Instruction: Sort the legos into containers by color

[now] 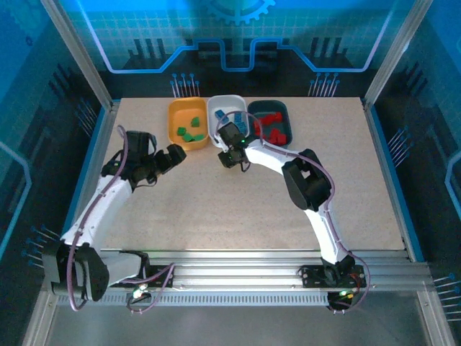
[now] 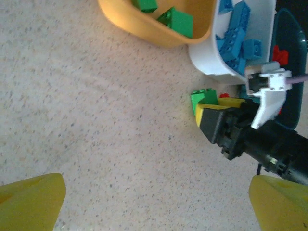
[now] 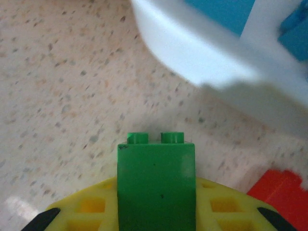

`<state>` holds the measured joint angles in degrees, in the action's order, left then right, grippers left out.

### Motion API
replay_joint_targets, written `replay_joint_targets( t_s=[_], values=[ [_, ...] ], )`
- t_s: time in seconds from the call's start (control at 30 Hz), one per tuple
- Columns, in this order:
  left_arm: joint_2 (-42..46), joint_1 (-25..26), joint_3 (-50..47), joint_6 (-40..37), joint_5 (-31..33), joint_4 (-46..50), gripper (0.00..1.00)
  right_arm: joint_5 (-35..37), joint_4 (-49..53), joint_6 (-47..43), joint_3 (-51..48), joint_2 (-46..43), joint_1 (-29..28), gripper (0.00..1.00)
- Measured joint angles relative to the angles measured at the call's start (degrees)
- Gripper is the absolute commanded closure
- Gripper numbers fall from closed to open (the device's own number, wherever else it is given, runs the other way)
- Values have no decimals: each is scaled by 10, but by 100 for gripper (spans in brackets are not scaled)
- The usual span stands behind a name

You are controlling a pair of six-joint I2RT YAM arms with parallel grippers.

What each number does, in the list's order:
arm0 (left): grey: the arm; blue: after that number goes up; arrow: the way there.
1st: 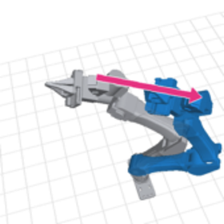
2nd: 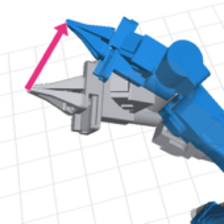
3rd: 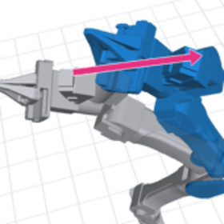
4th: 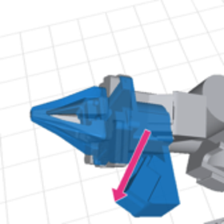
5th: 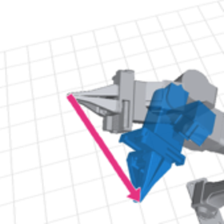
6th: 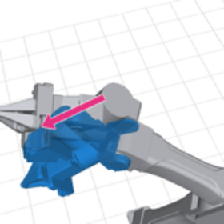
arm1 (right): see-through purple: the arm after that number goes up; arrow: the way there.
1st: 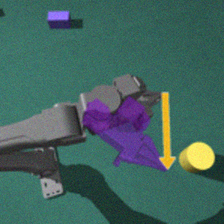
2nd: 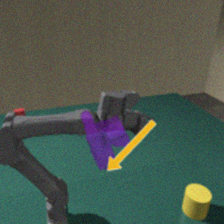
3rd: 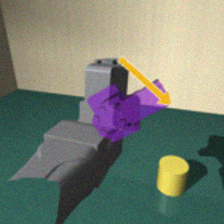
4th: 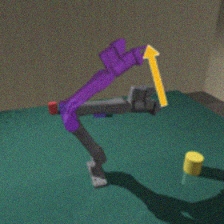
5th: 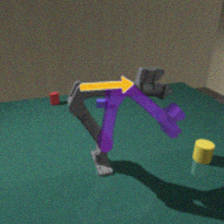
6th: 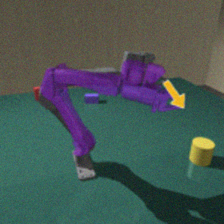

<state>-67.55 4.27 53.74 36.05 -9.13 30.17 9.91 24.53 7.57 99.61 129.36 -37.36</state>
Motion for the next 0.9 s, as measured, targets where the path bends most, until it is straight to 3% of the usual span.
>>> replay_joint_targets(
  t_s=[0.2,0.37,0.73,0.9],
  values=[
    [59,-1,-100,43,3,-12,1,-51,-5,44,-24,-76,-5,72],
    [88,-3,-187,83,-5,-27,1,-82,-4,79,55,-70,-5,70],
    [176,-4,-263,106,-43,-53,1,-130,59,89,383,140,-5,68],
    [191,-4,-282,106,-61,-66,1,-136,85,89,466,206,-5,68]
  ],
)
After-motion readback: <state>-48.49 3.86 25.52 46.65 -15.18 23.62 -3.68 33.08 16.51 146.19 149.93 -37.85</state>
